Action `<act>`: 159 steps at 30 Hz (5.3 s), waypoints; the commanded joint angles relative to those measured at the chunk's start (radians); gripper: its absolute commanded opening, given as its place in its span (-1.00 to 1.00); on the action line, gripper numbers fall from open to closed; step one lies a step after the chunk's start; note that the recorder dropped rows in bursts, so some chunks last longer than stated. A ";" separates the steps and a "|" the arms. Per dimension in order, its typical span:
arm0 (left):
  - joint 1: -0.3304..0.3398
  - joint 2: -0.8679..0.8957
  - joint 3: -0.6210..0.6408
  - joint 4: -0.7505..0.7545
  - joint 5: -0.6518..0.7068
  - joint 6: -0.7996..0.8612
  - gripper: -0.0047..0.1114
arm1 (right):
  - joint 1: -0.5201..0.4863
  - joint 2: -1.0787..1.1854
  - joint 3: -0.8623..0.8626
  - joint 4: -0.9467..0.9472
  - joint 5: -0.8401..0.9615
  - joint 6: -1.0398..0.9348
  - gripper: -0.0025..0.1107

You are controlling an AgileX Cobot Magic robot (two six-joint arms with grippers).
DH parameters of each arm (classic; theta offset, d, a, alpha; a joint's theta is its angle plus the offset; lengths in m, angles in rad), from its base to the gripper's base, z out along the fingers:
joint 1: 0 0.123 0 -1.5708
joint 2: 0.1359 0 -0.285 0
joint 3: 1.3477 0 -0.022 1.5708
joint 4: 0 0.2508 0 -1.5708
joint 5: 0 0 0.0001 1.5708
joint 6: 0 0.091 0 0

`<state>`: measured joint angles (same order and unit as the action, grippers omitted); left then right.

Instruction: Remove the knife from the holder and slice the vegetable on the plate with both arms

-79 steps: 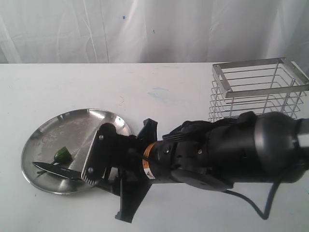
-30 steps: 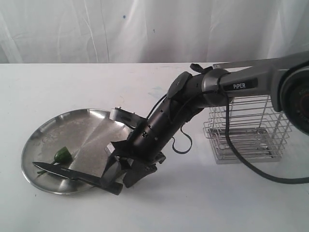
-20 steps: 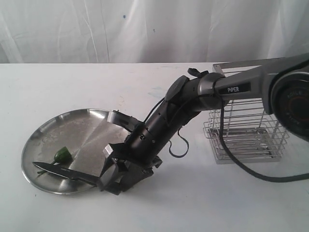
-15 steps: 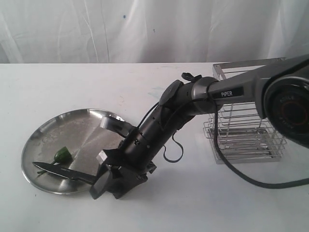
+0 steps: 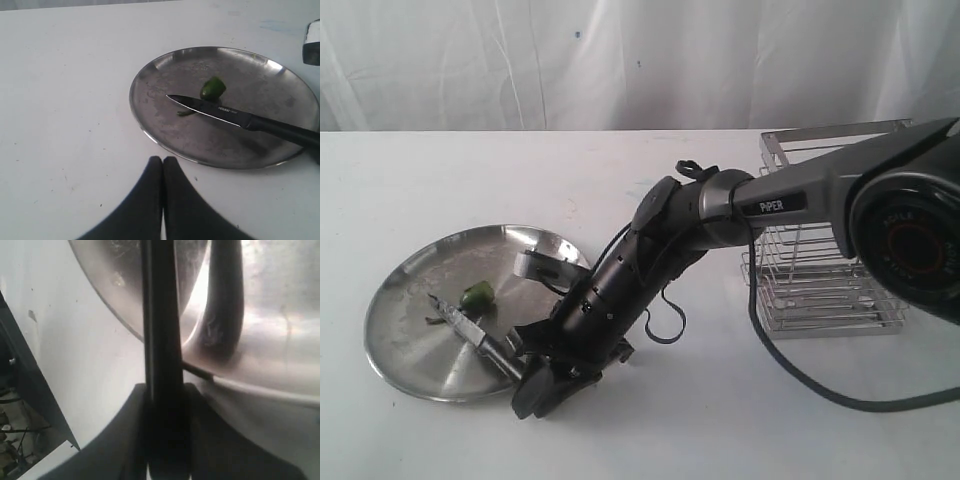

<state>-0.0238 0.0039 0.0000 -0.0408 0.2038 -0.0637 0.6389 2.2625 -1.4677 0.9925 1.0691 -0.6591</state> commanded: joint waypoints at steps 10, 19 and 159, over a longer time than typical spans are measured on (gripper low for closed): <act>0.001 -0.004 0.000 -0.006 -0.002 0.002 -0.92 | 0.069 -0.152 0.003 -0.022 0.132 -0.010 -0.96; 0.001 -0.004 0.000 -0.006 -0.002 0.002 -0.92 | 0.093 -0.424 0.005 -0.398 -0.073 0.277 -0.96; -0.219 1.642 -0.883 -0.081 0.034 1.276 0.25 | 0.027 -0.730 0.413 -0.626 -0.488 0.567 -0.96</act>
<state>-0.2447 1.6379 -0.8903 -0.0702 0.2807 1.2006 0.6697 1.5339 -1.0473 0.3606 0.5865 -0.0894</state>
